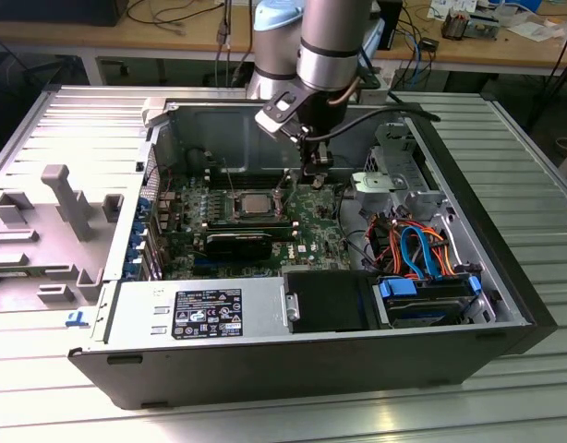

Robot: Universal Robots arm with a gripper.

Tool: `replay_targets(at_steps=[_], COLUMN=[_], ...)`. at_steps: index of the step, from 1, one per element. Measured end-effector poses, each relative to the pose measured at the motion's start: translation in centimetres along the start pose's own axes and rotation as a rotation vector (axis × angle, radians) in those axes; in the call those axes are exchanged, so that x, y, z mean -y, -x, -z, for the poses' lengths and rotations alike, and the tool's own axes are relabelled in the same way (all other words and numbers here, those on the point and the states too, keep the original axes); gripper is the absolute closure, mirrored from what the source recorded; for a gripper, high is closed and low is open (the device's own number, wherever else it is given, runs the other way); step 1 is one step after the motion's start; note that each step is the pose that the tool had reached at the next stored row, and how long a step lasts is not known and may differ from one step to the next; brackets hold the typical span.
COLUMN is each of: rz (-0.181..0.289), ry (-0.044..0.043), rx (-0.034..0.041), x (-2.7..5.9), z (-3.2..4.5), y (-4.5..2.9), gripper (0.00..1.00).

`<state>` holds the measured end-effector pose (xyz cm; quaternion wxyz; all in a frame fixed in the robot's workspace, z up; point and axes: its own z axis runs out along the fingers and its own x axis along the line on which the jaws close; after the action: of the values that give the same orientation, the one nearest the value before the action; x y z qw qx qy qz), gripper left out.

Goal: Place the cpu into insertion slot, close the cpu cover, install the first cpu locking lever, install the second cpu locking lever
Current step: 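Close the cpu cover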

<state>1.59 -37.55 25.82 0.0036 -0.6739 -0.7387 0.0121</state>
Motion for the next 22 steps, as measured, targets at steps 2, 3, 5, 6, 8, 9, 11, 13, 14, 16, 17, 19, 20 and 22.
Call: replay_targets(at_steps=[2,3,5,6,8,9,11,13,14,16,17,19,20,22], rz=[0.0,0.0,0.0,0.0,0.0,0.0,0.0,0.0,0.0,0.0,0.0,0.0,0.0,0.002], ry=[0.0004,0.0004,0.0004,0.0005,0.0004,0.0004,0.0004,0.0005,0.0004,0.0005,0.0005,0.0005,0.0004,0.0004], rx=[0.0,0.0,0.0,-0.0001,0.0002,0.0,-0.0001,0.0,-0.0001,0.0,-0.0001,-0.0001,0.0001,0.0001], x=[0.49,0.77,1.12,1.41,2.06,2.34,2.87,3.08,3.14,3.22,3.32,4.21,4.87,5.69], z=[-0.01,-0.03,-0.1,-0.16,-0.23,-0.27,-0.37,-0.51,-0.61,-0.97,-1.41,-2.18,-2.4,-2.68], y=[-0.05,-0.08,-0.12,-0.14,-0.2,-0.22,-0.28,-0.3,-0.3,-0.31,-0.33,-0.43,-0.49,-0.59], gripper=[0.89,0.89,0.89,0.89,0.89,0.89,0.89,0.89,0.89,0.89,0.89,0.89,0.89,0.89])
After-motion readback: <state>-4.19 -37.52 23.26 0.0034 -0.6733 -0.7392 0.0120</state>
